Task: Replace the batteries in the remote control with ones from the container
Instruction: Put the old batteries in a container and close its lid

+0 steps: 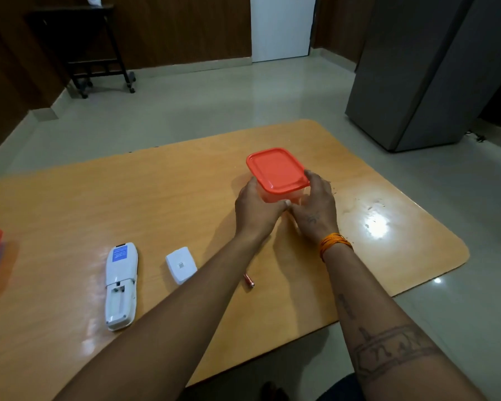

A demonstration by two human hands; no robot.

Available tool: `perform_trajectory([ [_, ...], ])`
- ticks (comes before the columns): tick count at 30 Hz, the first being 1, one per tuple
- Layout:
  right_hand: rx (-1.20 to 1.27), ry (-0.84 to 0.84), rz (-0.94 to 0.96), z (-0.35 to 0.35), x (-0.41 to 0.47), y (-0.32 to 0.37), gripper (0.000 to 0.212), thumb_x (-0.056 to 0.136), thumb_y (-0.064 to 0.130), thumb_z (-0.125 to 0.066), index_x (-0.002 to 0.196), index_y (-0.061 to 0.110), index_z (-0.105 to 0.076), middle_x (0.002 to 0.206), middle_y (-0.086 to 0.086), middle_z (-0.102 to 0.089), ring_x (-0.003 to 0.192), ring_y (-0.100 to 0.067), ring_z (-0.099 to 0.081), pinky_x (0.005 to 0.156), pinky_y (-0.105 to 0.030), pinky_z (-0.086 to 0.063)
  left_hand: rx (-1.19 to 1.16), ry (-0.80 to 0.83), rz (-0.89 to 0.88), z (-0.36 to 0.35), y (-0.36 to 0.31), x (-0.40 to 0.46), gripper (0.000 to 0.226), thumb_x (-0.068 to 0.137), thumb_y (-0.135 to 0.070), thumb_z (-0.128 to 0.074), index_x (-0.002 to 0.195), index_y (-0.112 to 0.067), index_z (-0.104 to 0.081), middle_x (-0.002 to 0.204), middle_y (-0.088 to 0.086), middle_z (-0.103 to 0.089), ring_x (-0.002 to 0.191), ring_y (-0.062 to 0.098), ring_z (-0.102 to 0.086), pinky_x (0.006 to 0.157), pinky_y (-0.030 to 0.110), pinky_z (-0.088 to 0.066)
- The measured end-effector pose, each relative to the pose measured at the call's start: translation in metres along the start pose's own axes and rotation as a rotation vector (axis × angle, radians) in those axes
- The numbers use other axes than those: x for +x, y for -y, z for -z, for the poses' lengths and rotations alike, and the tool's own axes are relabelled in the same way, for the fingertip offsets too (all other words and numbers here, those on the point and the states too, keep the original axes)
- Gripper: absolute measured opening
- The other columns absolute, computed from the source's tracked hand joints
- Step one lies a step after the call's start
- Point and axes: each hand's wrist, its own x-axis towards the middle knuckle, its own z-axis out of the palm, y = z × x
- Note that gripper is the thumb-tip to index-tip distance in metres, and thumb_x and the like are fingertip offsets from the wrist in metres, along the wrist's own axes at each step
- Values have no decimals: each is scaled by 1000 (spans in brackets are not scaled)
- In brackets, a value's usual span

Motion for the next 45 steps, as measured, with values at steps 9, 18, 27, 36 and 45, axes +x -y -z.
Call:
perform_trajectory([
  [9,-163,-164,185,-10,-2,-1,48,90,3,-65,136,13,-58,129,-12,-58,115,-35,-61,89,-48,-58,-120,-47,61,-7,12,15,89,67,-33,-91,146,-22,-51,132,0,-68,117,22,-67,99,43,-59],
  [18,-177,-179,475,3,-24,22,20,90,22,-80,107,14,-77,116,-11,-61,105,-30,-61,71,-39,-58,-29,-33,77,47,16,-18,103,73,-19,-89,159,-24,-31,146,3,-55,132,28,-55,107,49,-54],
  [27,70,45,632,-4,-69,74,19,90,19,-80,107,11,-78,106,-3,-77,98,-19,-70,86,-41,-59,123,-163,100,84,15,-54,129,75,-43,-91,166,-18,-4,168,8,-31,154,31,-30,121,45,-33],
  [36,20,144,698,-7,-78,86,24,92,26,-77,113,15,-81,112,-1,-79,104,-21,-73,88,-44,-60,144,-249,100,96,31,-65,118,70,-45,-93,159,-18,-22,155,9,-47,142,31,-48,112,45,-48],
  [45,-6,44,765,0,-68,100,42,97,46,-57,106,14,-82,98,-4,-82,86,-21,-76,71,-40,-63,214,-223,18,110,39,-64,117,65,-51,-95,156,-20,-28,154,5,-48,140,28,-49,101,30,-44],
])
